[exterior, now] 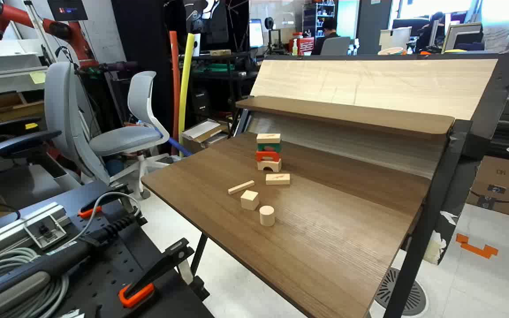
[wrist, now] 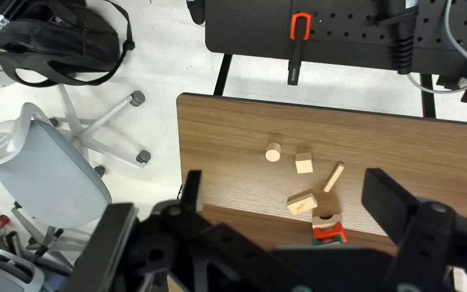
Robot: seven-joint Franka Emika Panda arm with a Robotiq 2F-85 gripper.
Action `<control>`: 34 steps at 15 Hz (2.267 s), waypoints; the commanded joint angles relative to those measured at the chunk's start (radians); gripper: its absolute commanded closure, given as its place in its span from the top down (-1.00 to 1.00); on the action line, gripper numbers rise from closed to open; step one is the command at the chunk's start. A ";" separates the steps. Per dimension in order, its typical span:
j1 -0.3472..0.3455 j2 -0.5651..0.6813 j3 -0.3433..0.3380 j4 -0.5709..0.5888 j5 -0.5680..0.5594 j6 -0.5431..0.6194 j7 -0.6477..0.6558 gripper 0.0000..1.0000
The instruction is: Pick up the rectangle block from the table and put it on top of the tower toy blocks
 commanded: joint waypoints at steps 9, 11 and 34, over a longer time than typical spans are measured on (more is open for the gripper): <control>0.009 0.000 -0.006 0.004 -0.006 -0.006 0.006 1.00; -0.005 0.000 0.004 0.005 0.002 -0.008 0.049 1.00; -0.132 1.182 0.366 0.603 -0.233 0.356 1.818 1.00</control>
